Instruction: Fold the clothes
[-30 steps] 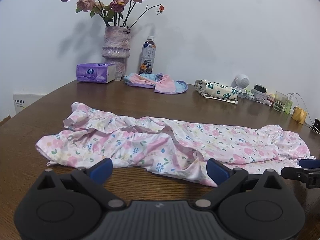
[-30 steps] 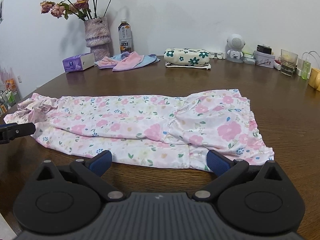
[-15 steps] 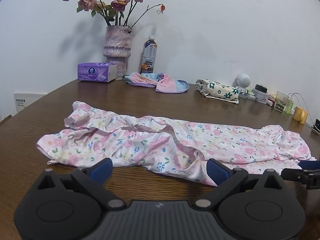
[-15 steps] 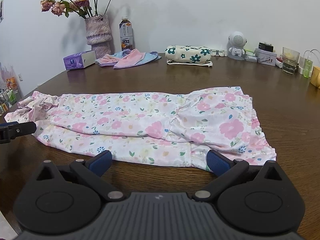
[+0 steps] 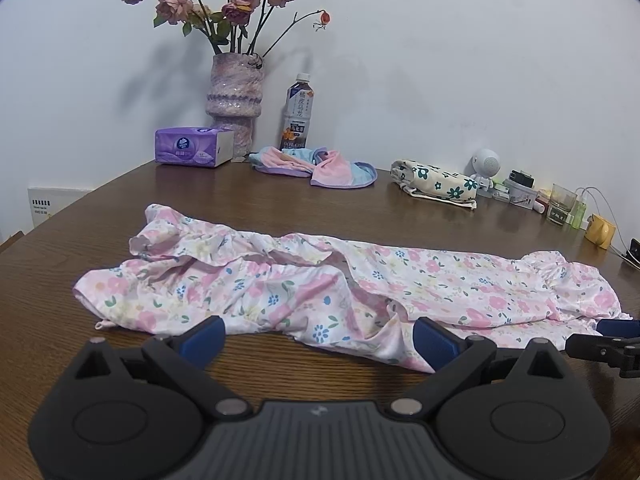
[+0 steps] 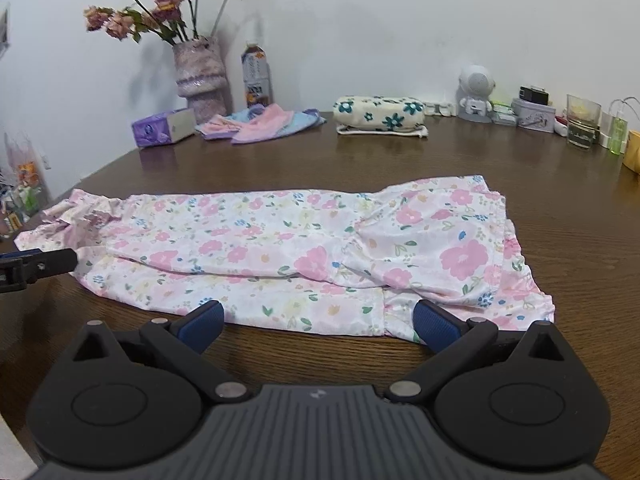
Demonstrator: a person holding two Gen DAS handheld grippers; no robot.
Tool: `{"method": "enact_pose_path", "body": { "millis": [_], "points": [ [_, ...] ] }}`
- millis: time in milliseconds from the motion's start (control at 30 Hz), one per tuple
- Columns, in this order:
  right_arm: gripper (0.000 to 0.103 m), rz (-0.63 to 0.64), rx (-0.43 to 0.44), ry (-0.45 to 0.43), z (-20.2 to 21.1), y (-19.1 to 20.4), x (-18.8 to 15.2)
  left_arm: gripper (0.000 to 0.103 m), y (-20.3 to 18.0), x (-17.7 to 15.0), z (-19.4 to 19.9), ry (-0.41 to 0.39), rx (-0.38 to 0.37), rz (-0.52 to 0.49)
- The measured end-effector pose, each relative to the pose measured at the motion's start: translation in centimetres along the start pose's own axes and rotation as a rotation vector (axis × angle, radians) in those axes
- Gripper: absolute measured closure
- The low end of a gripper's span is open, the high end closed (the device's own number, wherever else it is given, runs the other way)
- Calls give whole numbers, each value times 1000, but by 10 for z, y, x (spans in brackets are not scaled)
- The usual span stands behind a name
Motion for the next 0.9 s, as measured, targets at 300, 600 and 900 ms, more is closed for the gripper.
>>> {"method": "enact_pose_path", "body": {
  "millis": [300, 600, 900],
  "points": [
    [0, 23, 29, 30, -5, 6, 0, 3, 1, 0, 1, -2, -2, 5],
    [0, 38, 26, 15, -7, 2, 6, 3, 1, 0, 0, 2, -12, 7],
    [0, 76, -7, 30, -10, 2, 5, 3, 1, 1, 1, -2, -10, 7]
  ]
}}
Point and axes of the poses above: each gripper's, at about its wrist camera, not at the fingertips, and z roughly against the way its jaws point, y to its left, x to its top, the point moved 9 cm from there along -z, roughly the way its jaws point, and after that the axes turned 6 degrees about x, right-handed, at the moved point
